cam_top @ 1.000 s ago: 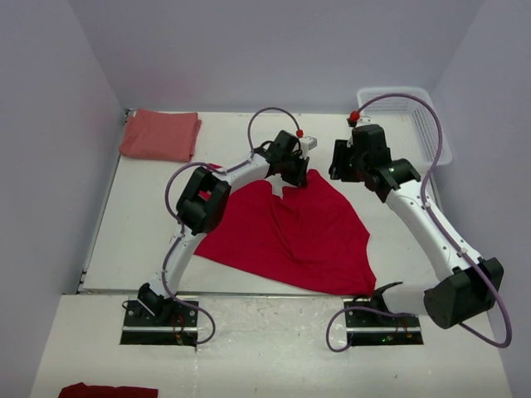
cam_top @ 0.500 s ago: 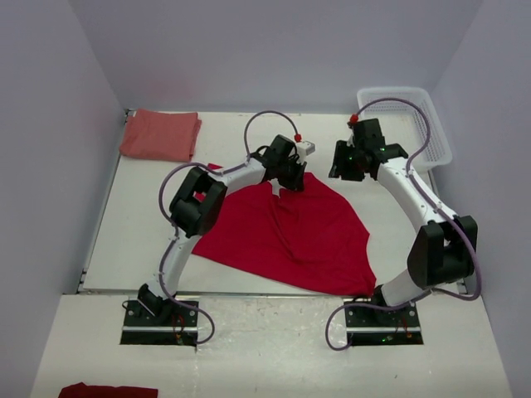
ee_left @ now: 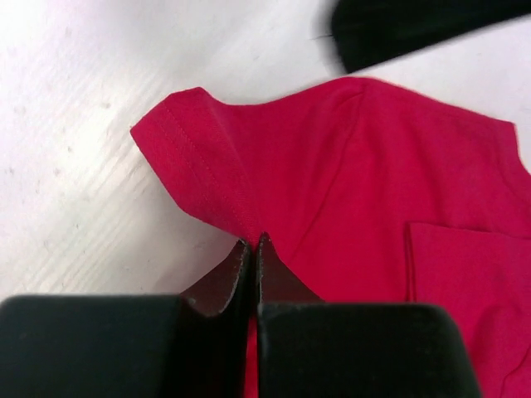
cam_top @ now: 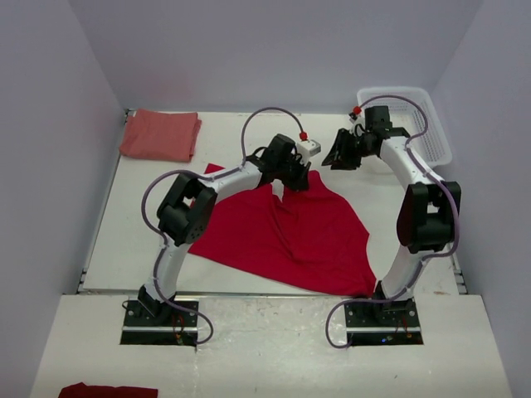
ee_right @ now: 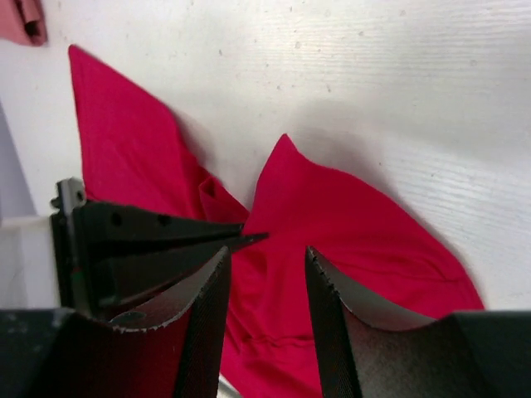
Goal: Fold and stack the t-shirts
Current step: Grap the side of the flattened tshirt furthest away from the robot with both arms
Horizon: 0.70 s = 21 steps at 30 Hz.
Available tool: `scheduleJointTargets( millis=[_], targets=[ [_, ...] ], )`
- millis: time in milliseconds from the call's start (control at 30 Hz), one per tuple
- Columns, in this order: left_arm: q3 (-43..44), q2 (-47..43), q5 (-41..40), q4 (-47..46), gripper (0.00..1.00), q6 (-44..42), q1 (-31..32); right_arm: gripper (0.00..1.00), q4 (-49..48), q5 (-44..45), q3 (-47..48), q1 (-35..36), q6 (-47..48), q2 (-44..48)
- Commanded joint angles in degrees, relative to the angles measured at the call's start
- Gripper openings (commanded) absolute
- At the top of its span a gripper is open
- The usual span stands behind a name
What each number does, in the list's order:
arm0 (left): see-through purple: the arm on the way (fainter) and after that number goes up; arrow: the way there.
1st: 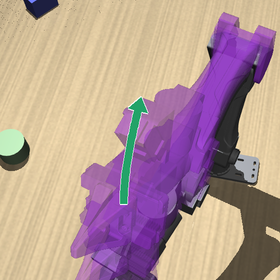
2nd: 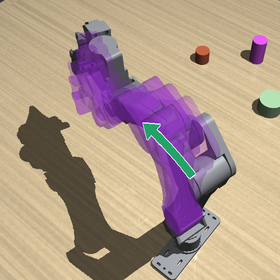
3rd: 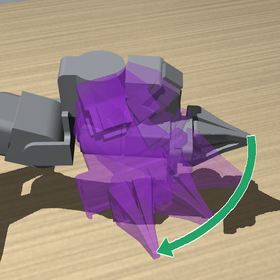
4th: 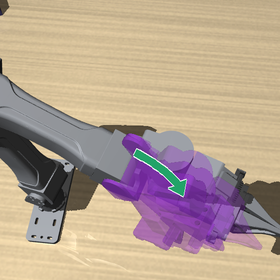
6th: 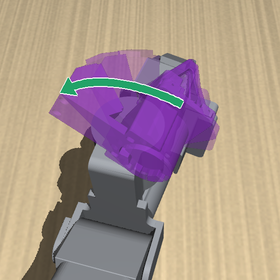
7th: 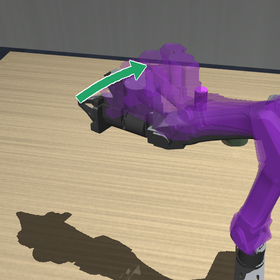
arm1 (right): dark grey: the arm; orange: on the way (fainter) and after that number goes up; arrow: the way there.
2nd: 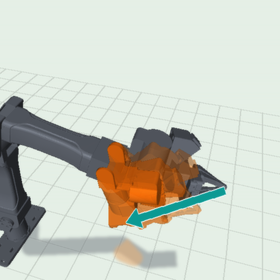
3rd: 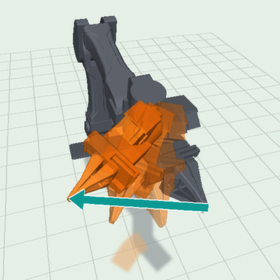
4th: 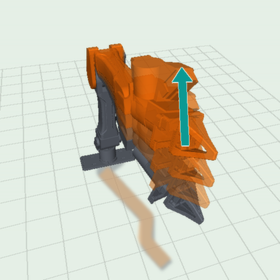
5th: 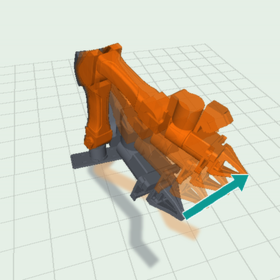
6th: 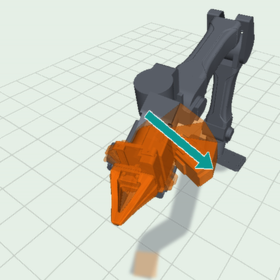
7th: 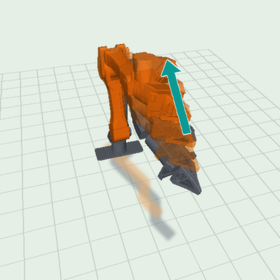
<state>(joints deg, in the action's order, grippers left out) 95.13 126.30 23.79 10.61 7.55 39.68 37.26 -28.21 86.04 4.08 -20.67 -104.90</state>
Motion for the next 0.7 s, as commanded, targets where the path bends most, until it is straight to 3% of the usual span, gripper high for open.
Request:
scheduleJointTargets(
  millis=[0, 233, 667],
  targets=[
    [-1.09, -6.06, 0.73, -6.30, 0.00, -4.82, 1.27, 0.42, 2.45, -8.08, 4.56, -2.31, 2.11, -2.75],
    [-1.88, -7.82, 1.61, -6.30, 0.00, -6.23, 1.28, 0.40, 1.77, -16.60, 5.80, -8.90, 3.00, -7.24],
    [-2.58, -8.88, 2.93, -6.31, 0.00, -6.23, 1.98, 0.38, -4.64, -28.39, 4.84, -10.32, 1.07, -11.11]
  ],
)
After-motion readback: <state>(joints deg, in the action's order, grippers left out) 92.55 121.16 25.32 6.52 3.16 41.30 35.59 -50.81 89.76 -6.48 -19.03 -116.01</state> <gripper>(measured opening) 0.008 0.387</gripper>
